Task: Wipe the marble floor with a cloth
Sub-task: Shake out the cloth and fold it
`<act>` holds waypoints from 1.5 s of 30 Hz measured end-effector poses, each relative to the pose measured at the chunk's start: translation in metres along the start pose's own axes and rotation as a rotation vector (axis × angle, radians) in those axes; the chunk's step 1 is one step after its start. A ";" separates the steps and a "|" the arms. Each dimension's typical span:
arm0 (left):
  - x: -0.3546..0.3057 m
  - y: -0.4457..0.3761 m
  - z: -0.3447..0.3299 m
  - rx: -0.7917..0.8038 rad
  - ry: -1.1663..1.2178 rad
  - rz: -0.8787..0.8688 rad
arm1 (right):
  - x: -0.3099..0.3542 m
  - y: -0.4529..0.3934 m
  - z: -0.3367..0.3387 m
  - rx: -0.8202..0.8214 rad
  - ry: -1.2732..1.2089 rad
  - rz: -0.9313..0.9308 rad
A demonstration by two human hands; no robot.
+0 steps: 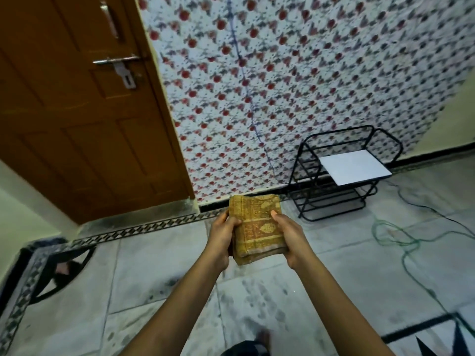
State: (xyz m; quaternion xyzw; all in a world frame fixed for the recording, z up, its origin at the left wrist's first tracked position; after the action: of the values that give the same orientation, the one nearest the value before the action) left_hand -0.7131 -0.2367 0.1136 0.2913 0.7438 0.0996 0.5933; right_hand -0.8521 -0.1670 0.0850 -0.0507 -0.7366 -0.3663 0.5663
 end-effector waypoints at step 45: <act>0.099 -0.479 -0.687 -0.030 0.156 0.279 | 0.266 -0.589 0.541 -0.034 0.056 -0.127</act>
State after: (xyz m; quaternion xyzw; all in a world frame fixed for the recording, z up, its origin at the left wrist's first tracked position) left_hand -1.5232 -0.4347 -0.0151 0.3742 0.7383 0.2141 0.5186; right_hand -1.6659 -0.3622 -0.0161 -0.0029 -0.7159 -0.4152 0.5614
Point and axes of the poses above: each hand's wrist, its own y-axis away from the middle knuckle, its own z-axis out of the back of the hand, x = y × z, the point moved 8 cm from there along -y, towards the middle knuckle, and after that the axes turned 8 degrees about y, right-handed, at the moved point
